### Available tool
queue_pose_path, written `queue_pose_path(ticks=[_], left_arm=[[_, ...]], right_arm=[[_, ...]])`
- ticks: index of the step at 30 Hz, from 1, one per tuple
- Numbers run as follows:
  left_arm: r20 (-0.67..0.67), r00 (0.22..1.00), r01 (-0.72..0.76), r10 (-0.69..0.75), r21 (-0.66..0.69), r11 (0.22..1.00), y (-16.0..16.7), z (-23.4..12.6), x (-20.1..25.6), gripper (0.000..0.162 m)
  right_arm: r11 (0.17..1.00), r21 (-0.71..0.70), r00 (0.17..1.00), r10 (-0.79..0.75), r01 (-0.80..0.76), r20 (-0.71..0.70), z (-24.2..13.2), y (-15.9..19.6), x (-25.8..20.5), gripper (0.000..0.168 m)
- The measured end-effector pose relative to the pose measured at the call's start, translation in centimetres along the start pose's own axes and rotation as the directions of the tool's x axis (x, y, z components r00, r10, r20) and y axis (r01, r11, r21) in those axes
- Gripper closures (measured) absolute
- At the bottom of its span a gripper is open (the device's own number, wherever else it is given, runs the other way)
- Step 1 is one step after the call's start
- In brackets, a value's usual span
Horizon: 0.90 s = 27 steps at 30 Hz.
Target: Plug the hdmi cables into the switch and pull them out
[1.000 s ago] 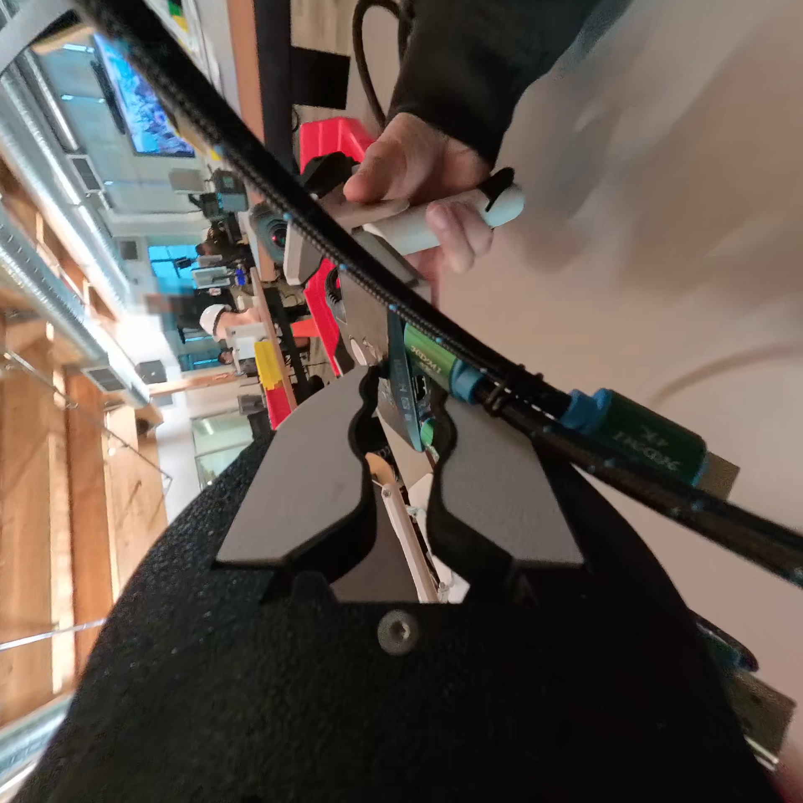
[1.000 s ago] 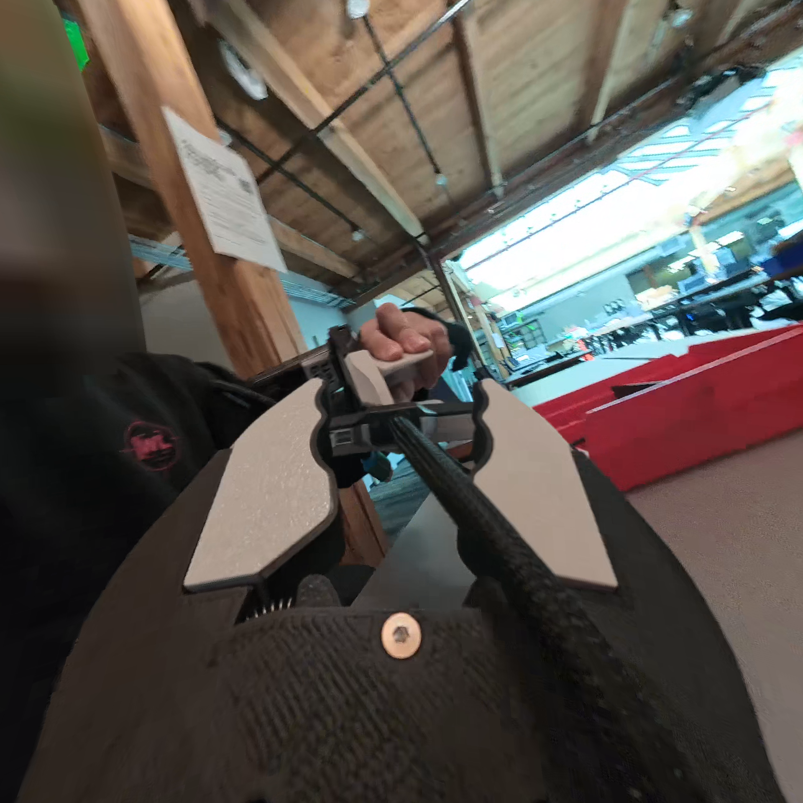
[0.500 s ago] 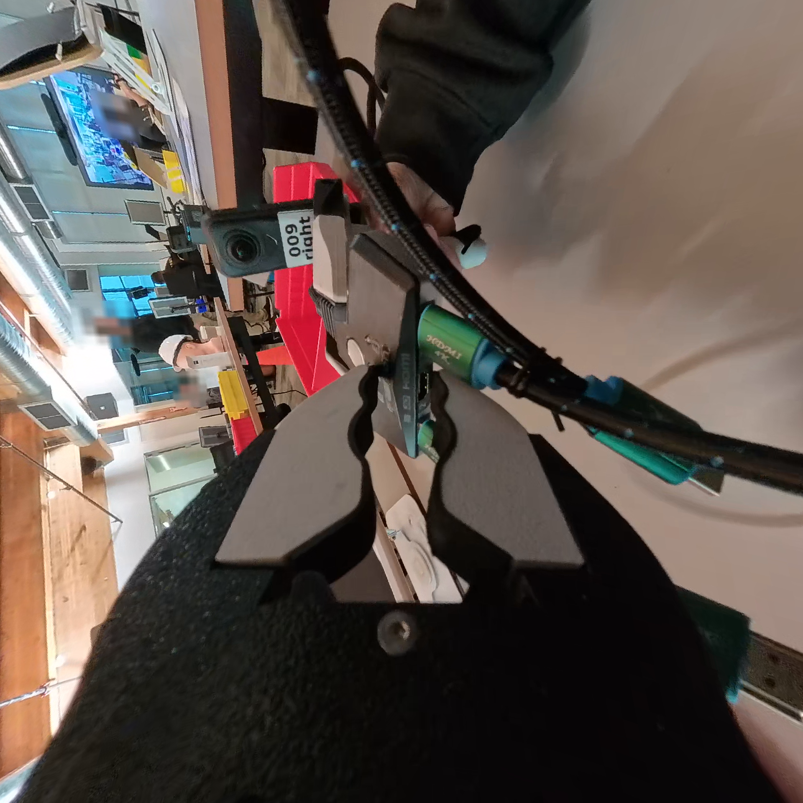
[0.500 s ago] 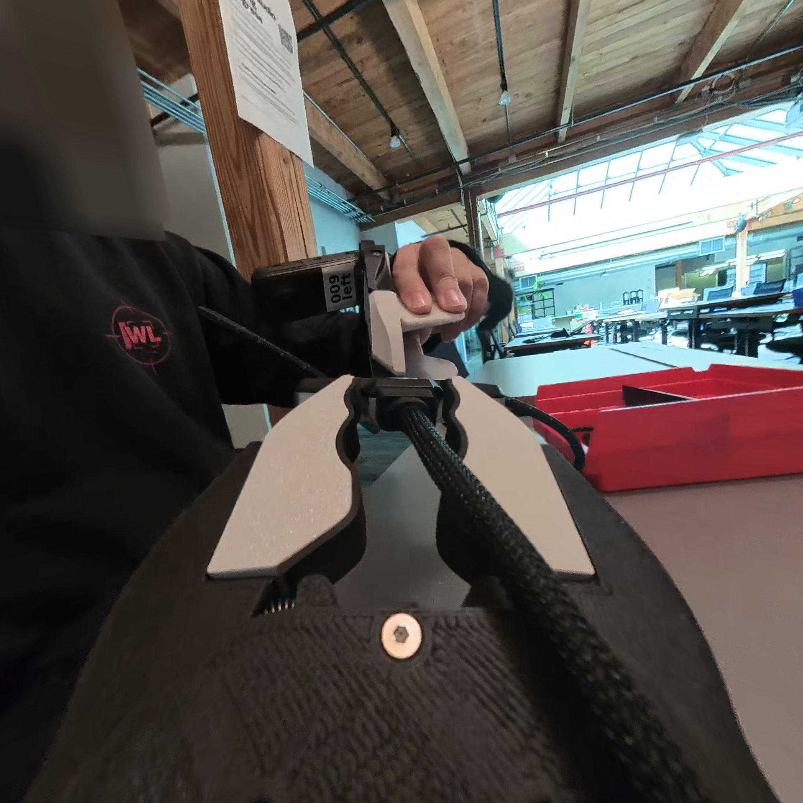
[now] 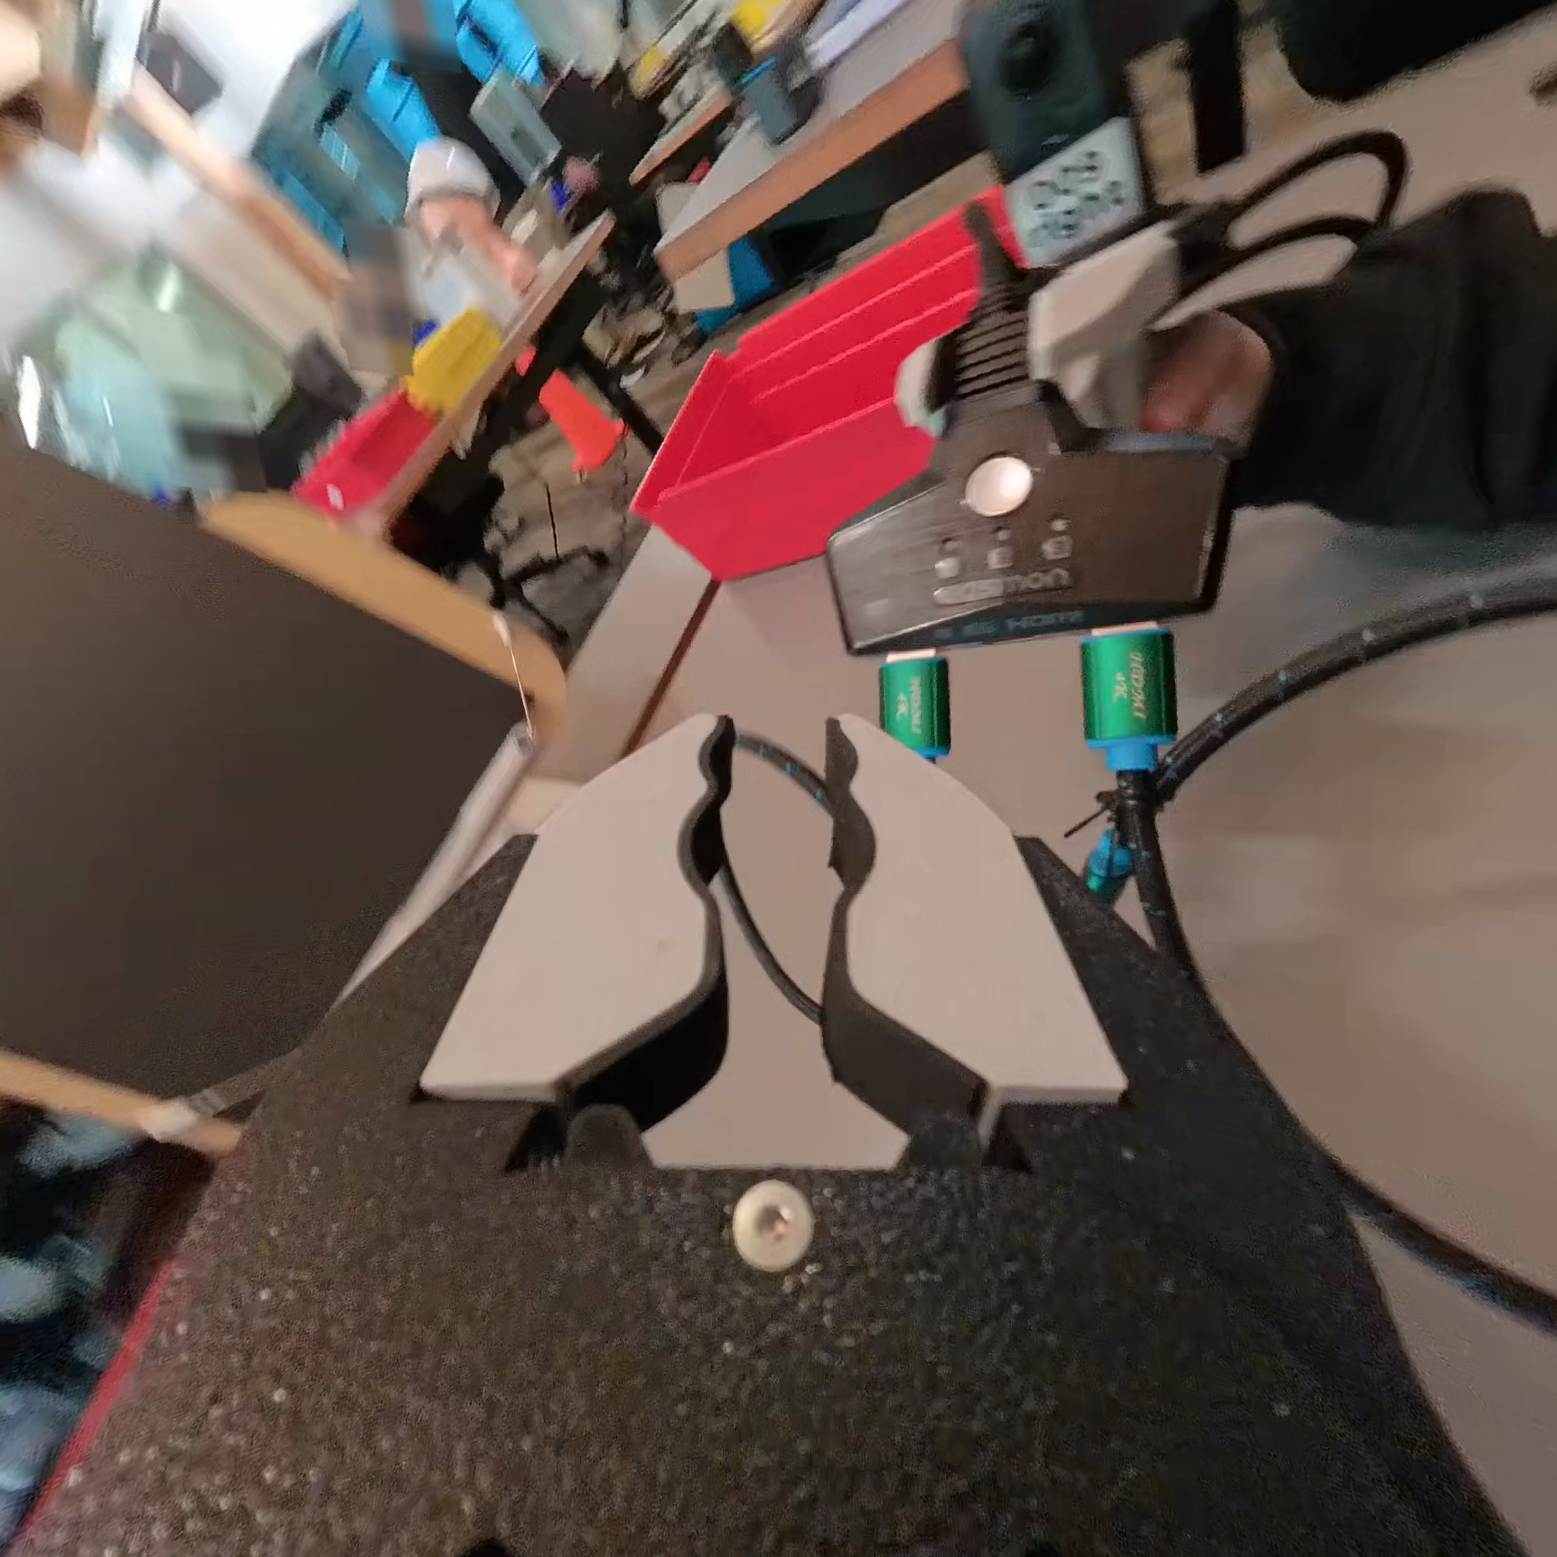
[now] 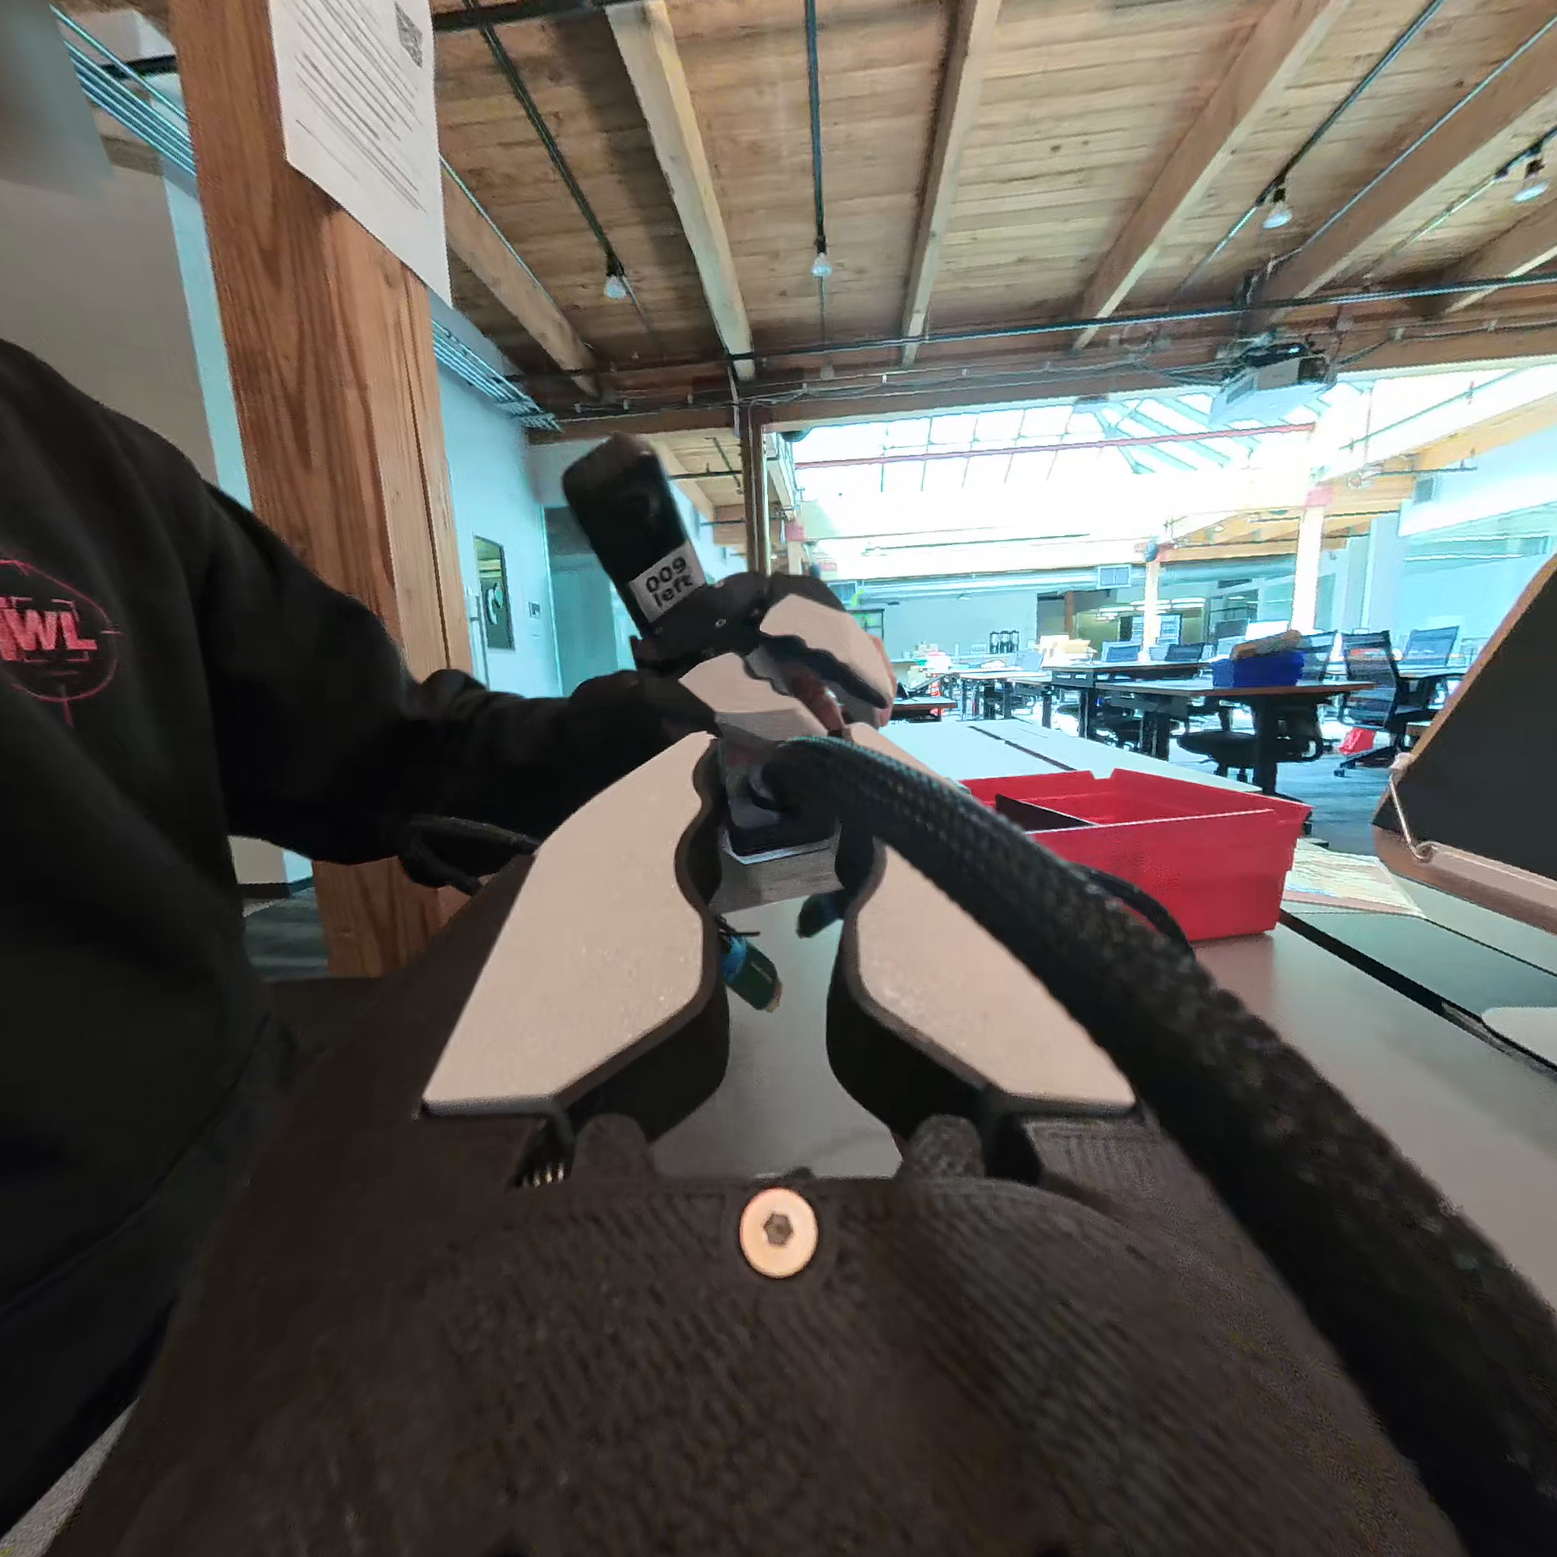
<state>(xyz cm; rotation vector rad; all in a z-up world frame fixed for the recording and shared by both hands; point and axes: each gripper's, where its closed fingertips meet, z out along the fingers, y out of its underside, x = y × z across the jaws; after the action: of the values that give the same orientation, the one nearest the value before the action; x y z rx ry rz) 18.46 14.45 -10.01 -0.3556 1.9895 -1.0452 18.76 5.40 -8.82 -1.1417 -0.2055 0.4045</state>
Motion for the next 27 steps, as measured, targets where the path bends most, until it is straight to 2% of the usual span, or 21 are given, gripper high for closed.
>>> queue_pose_path(ticks=[2,4,6,9,11,13,16,17,18,21,23,24,26,27], left_arm=[[0.008,0.972,0.235,-0.235,0.003,0.972,1.1,-0.6,-0.3,0.136],[-0.061,0.870,0.489,-0.488,0.001,0.872,1.9,-1.5,0.2,0.125],[-0.131,0.719,0.687,-0.683,-0.015,0.726,2.9,-2.5,0.8,0.122],[-0.267,0.457,0.869,-0.849,-0.069,0.489,4.7,-3.9,2.7,0.116],[-0.357,0.238,0.941,-0.903,-0.147,0.306,5.8,-4.1,4.9,0.100],[-0.434,0.054,0.965,-0.899,-0.209,0.159,6.5,-3.6,7.0,0.092],[-0.562,-0.187,0.970,-0.806,-0.236,-0.061,5.6,-2.4,8.0,0.086],[-0.615,-0.245,0.960,-0.750,-0.260,-0.101,4.7,-2.2,8.2,0.086],[-0.657,-0.273,0.953,-0.703,-0.285,-0.104,3.9,-1.9,8.5,0.087],[-0.753,-0.268,0.952,-0.601,-0.304,-0.044,1.3,-1.4,9.1,0.076],[-0.774,-0.298,0.947,-0.559,-0.312,-0.074,-0.2,-0.9,8.5,0.069],[-0.768,-0.296,0.947,-0.569,-0.312,-0.071,-0.4,-0.5,8.5,0.076],[-0.734,-0.281,0.942,-0.618,-0.334,-0.032,-0.2,0.4,9.3,0.104],[-0.723,-0.278,0.938,-0.632,-0.346,-0.017,-0.1,0.5,9.6,0.108]], right_arm=[[1.000,-0.020,1.000,-0.022,0.021,-0.011,0.1,0.2,0.1,0.144],[0.999,-0.024,0.999,-0.044,0.044,-0.016,0.2,0.0,-0.1,0.145],[0.998,-0.026,0.998,-0.059,0.059,-0.018,0.1,-0.2,-0.2,0.144],[0.997,-0.018,0.996,-0.082,0.082,-0.023,0.0,-0.5,-0.2,0.145],[0.995,-0.005,0.995,-0.096,0.096,-0.003,0.2,-0.7,-0.7,0.145],[0.994,0.012,0.994,-0.107,0.106,0.026,0.5,-1.0,-1.3,0.145],[0.994,0.049,0.992,-0.104,0.100,0.071,0.8,-1.3,-2.1,0.144],[0.994,0.062,0.992,-0.098,0.093,0.083,0.8,-1.3,-2.3,0.144],[0.994,0.074,0.992,-0.086,0.079,0.096,0.9,-1.2,-2.4,0.144],[0.995,0.067,0.993,-0.077,0.071,0.089,1.2,-0.4,-2.0,0.144],[0.996,0.038,0.993,-0.089,0.086,0.080,1.1,0.3,-1.7,0.144],[0.995,0.056,0.993,-0.088,0.084,0.076,1.0,0.0,-1.6,0.144],[0.992,0.060,0.992,-0.116,0.113,0.050,0.5,-0.4,-1.2,0.141],[0.990,0.046,0.990,-0.136,0.134,0.034,0.2,-0.4,-1.0,0.144]])
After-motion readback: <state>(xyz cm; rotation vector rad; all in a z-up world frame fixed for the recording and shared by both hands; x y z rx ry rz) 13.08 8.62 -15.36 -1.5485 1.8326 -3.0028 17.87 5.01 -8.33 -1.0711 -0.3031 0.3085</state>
